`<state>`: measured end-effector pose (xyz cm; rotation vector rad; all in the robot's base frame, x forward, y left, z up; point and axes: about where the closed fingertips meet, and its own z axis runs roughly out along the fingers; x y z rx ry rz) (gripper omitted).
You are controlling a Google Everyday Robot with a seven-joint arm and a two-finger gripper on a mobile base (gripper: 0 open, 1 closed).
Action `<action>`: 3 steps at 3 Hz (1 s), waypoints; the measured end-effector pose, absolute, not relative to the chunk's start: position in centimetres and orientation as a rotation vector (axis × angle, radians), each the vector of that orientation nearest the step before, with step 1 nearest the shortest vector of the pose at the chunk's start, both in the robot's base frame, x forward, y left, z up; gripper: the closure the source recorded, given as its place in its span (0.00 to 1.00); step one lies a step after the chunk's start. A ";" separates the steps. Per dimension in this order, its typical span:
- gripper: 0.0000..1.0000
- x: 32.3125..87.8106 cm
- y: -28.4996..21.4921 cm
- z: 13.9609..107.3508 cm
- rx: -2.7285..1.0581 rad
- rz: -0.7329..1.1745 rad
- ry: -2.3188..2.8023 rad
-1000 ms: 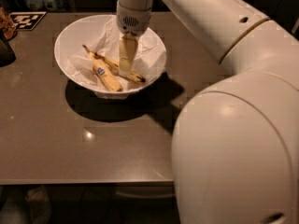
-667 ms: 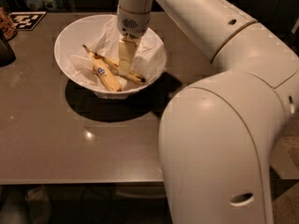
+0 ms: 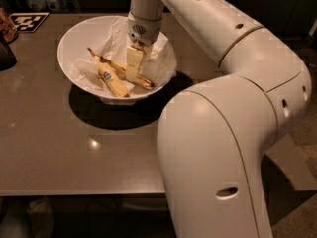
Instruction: Pick banana from white bowl
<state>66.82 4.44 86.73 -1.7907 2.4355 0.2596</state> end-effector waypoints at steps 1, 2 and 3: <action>0.31 66.6 4.1 86.2 -1.760 0.299 2.475; 0.33 66.3 4.1 86.3 -1.758 0.307 2.482; 0.42 66.3 4.1 86.2 -1.758 0.307 2.482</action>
Offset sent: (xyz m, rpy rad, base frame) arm -0.0769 -0.0495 0.0075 -0.1330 0.2780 0.0035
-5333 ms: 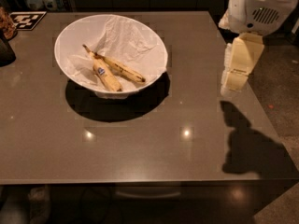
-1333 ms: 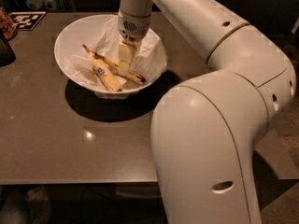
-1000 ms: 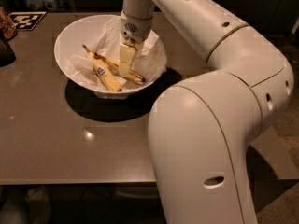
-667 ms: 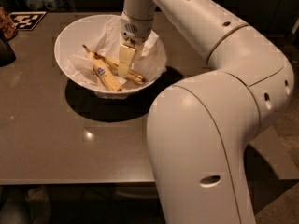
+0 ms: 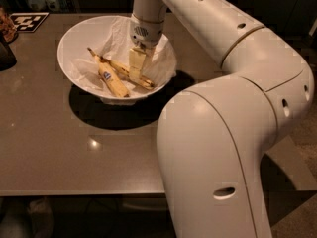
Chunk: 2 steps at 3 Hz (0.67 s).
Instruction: Pick banana from white bowl
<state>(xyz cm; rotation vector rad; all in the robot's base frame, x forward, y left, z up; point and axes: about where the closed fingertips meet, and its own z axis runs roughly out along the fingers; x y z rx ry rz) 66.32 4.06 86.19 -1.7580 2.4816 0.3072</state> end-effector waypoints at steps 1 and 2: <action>0.46 66.3 4.1 86.2 -1.758 0.307 2.482; 0.41 66.3 4.1 86.2 -1.758 0.307 2.482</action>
Offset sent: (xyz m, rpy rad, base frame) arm -0.0819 -0.0292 -0.0018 -0.1300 0.2970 0.0979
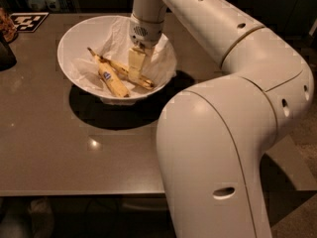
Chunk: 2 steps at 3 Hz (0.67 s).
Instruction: Pick banana from white bowl
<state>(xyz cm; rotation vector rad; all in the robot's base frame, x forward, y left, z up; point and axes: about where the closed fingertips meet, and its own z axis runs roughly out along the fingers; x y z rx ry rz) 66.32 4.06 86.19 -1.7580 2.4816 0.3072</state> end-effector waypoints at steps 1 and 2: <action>0.42 66.3 4.1 86.2 -1.758 0.307 2.482; 0.41 66.3 4.1 86.2 -1.758 0.307 2.482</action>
Offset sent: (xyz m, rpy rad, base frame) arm -0.0957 -0.0094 -0.0414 -0.1050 0.4252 0.1485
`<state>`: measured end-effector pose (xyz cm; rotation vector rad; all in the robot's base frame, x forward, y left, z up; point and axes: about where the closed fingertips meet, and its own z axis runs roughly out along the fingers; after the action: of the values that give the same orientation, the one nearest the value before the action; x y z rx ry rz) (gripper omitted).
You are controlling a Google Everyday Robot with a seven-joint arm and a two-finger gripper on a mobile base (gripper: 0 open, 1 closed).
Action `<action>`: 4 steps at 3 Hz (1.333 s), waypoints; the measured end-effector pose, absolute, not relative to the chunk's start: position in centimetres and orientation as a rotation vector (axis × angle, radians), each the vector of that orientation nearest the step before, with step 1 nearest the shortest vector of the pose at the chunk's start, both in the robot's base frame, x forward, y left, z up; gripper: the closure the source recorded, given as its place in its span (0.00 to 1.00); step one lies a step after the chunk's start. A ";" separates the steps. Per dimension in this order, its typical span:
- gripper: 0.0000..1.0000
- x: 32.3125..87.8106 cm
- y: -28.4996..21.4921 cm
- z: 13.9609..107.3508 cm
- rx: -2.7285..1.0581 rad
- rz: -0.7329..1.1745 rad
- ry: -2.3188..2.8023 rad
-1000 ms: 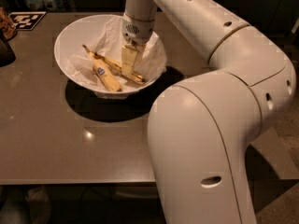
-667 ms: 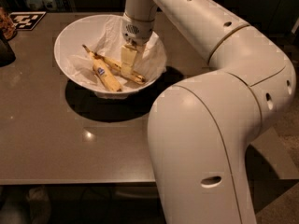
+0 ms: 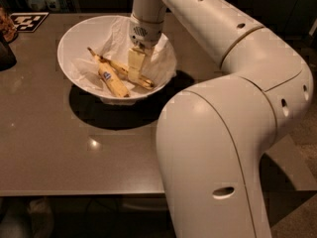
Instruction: Pick banana from white bowl
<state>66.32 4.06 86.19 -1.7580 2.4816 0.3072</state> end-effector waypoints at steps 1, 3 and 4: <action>0.41 66.3 4.1 86.2 -1.758 0.307 2.482; 0.38 65.5 5.1 84.2 -1.840 0.314 2.479; 0.38 65.5 5.1 84.3 -1.841 0.314 2.479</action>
Offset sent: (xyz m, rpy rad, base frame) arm -0.0835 0.0064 -0.0550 -0.0820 0.3008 0.1926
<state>65.50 5.08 84.29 -1.8405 2.4791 0.3143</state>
